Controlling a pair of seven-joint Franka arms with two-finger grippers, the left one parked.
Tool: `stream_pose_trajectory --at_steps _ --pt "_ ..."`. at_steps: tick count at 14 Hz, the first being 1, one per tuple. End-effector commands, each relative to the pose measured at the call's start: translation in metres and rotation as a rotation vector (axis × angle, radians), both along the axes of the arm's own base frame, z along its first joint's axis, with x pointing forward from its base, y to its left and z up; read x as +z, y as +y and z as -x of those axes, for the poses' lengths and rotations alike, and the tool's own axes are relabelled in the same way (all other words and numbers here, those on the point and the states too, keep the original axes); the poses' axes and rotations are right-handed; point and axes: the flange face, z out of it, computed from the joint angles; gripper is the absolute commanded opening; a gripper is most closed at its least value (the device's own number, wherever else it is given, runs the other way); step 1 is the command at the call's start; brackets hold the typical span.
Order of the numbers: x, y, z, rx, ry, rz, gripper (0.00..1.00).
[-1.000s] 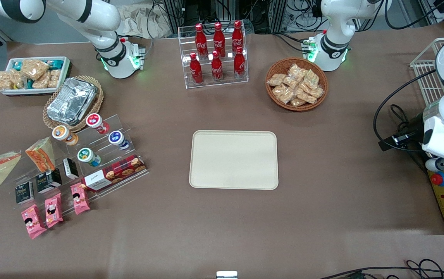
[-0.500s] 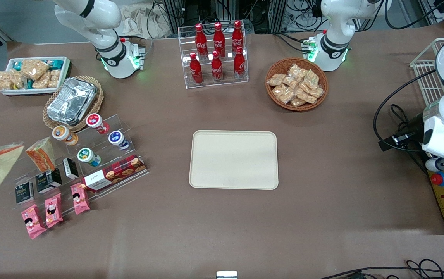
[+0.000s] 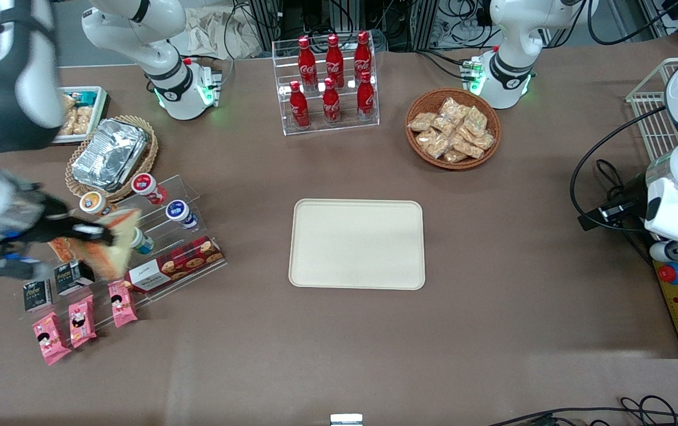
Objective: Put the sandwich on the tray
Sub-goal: 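Carry the sandwich over the cream tray with the right gripper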
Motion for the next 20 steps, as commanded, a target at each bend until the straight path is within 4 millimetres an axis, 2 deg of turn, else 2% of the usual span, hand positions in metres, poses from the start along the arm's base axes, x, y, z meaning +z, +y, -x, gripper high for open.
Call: stream_pose_trajectory --at_steps 1,4,7,10,12,14,17,18,20 --pt "0.0 0.087 0.019 0.111 -0.024 -0.005 0.37" --pt "-0.024 0.184 0.035 0.26 -0.095 -0.011 0.38" --pt "-0.046 0.249 0.053 0.445 -0.144 -0.02 0.38" --pt "-0.086 0.288 0.052 0.719 -0.197 -0.027 0.38" --pt "-0.114 0.325 0.061 0.817 -0.243 -0.026 0.38" --pt "-0.143 0.349 0.067 0.899 -0.271 -0.017 0.38" --pt "-0.197 0.365 0.062 1.088 -0.289 0.007 0.38" --pt "-0.215 0.373 0.066 1.143 -0.288 0.018 0.38" --pt "-0.242 0.378 0.065 1.233 -0.296 0.058 0.38"
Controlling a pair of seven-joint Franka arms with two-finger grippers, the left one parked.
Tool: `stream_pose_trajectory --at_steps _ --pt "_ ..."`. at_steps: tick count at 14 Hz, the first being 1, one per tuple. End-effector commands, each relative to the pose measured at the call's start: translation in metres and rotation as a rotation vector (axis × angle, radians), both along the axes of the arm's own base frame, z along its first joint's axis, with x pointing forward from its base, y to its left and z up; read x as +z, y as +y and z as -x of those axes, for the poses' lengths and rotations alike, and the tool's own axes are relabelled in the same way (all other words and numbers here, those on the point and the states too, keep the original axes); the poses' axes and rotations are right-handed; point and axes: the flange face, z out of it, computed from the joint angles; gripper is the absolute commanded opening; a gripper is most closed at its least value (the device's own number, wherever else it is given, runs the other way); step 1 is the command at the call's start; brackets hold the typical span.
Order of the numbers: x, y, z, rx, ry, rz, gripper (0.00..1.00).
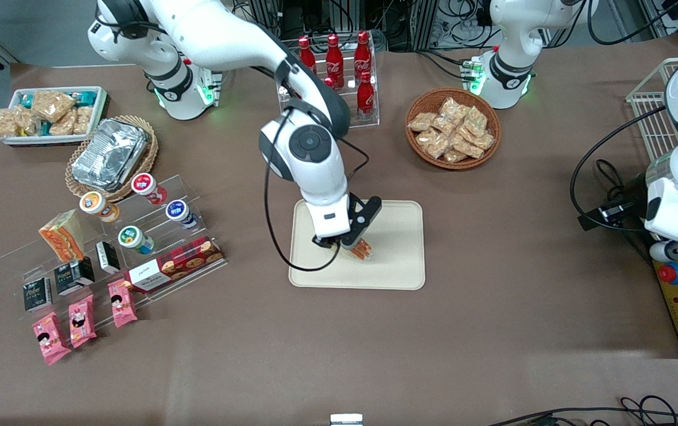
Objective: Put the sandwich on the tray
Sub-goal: 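Carry the sandwich over the cream tray with the right gripper, then lower the sandwich onto the tray and open the right gripper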
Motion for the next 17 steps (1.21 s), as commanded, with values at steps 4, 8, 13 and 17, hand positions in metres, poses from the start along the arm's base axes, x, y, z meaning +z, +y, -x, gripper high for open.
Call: stream_pose_trajectory --at_steps 4,8,13,17 --pt "-0.051 0.022 0.008 0.152 -0.066 0.076 0.38" --pt "-0.076 0.021 0.007 0.194 -0.081 0.114 0.39" --pt "-0.095 0.02 0.008 0.268 -0.068 0.143 0.42" --pt "-0.084 0.022 0.009 0.249 -0.071 0.123 0.99"
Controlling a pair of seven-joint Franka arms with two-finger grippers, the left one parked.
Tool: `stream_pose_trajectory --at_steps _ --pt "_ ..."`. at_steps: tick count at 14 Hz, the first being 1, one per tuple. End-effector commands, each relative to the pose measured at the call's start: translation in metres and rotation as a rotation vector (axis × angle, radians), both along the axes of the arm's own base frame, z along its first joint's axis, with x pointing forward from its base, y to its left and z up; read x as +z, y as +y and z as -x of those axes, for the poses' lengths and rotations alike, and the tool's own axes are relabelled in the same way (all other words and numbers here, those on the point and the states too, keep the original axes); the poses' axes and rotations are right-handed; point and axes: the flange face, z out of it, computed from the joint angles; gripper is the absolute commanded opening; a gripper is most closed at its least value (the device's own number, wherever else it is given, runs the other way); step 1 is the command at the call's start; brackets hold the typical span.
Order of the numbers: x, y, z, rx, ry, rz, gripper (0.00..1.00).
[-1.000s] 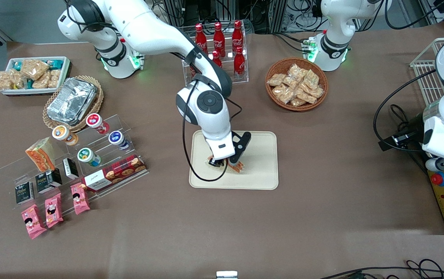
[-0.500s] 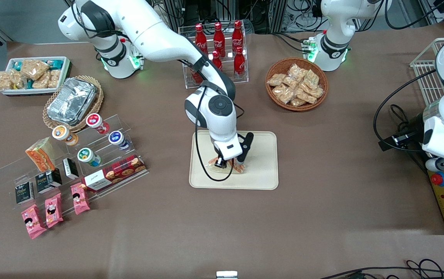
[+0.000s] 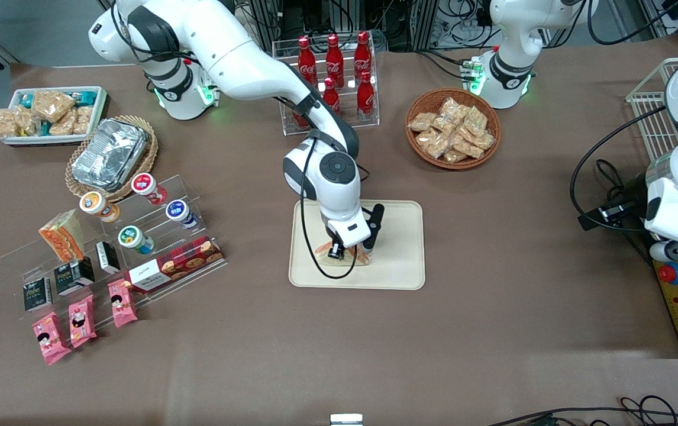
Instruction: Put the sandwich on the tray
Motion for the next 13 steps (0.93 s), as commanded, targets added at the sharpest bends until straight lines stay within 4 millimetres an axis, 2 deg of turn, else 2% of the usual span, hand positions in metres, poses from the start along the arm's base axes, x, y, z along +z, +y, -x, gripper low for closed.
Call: stream_pose_trajectory --at_steps 1,4,5,6,10,12,13 --pt "0.019 0.007 -0.001 0.006 -0.028 -0.023 0.99" --pt "0.049 -0.007 -0.011 -0.04 -0.01 -0.046 0.99" --pt "0.065 -0.016 -0.015 -0.072 0.003 -0.044 0.99" --pt "0.079 -0.034 -0.026 -0.122 0.017 -0.039 0.99" --pt "0.162 -0.125 -0.076 -0.322 0.077 -0.165 0.99" --pt "0.193 -0.173 -0.094 -0.393 0.087 -0.185 0.99" --pt "0.2 -0.199 -0.103 -0.431 0.096 -0.184 0.99"
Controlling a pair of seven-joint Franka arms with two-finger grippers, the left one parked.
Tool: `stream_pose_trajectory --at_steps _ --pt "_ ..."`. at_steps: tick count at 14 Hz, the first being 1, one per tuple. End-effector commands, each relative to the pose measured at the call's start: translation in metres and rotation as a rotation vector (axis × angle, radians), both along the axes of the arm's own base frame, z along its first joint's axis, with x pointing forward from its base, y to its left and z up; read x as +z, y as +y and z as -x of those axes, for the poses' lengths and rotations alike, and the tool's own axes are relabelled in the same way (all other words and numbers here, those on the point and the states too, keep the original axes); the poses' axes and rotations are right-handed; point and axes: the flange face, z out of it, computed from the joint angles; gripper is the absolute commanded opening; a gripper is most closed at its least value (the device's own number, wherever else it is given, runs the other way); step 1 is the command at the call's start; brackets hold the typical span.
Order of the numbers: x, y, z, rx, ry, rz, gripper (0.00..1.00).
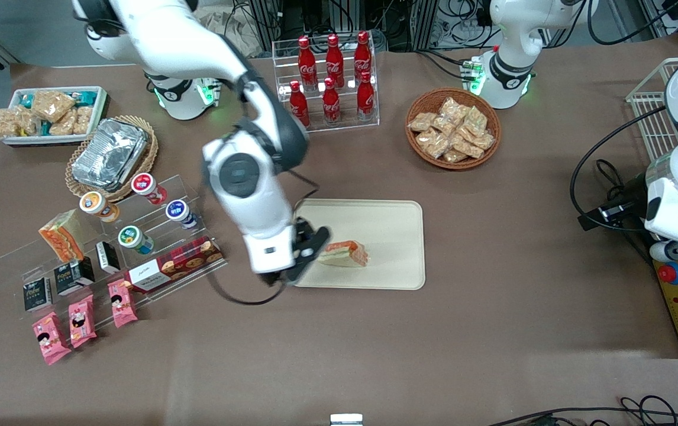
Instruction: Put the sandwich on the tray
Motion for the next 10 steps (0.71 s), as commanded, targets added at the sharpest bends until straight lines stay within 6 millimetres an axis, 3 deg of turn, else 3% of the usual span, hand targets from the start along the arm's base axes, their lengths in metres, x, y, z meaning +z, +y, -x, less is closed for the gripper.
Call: stream_pose_trajectory --at_steps 1,4,6,9,10 --pt "0.027 -0.063 -0.016 -0.098 0.036 -0.043 0.99" --pt "0.065 -0.145 -0.026 -0.234 0.122 -0.131 0.99" --pt "0.083 -0.177 -0.022 -0.268 0.156 -0.124 0.99" --pt "0.104 -0.241 -0.01 -0.365 0.225 -0.041 0.99" --pt "0.115 -0.252 -0.004 -0.377 0.229 -0.029 0.99"
